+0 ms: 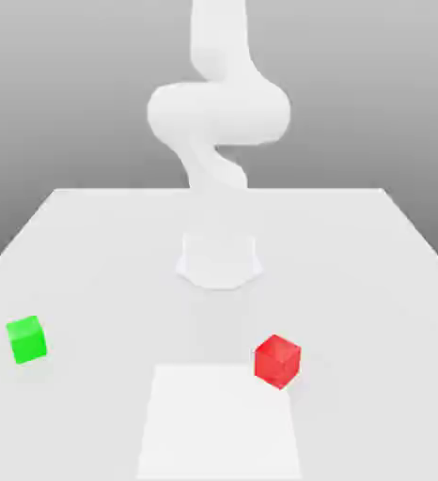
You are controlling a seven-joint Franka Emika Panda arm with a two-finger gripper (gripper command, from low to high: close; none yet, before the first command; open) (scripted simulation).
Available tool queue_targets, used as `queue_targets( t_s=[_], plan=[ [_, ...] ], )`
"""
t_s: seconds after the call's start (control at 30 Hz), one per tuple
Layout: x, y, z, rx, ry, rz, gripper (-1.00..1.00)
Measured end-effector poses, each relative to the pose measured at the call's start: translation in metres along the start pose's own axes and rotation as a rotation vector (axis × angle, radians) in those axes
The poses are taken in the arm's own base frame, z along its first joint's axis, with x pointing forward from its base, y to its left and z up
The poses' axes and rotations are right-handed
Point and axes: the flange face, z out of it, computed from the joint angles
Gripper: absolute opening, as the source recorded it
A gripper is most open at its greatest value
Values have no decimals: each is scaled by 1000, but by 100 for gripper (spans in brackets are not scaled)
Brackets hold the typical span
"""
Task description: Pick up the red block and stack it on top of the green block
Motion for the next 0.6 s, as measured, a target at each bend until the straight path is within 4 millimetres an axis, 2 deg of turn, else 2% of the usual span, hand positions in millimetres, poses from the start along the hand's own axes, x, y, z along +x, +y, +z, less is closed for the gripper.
queue_targets(
  t_s=[0.13,0.3,0.43,0.6],
  plan=[
    [-44,12,97,-71,-134,-152,0],
    [-119,46,195,-145,-308,-346,0],
    [-194,90,255,-196,-465,-515,0],
    [-294,163,312,-246,-668,-721,0]
  ],
)
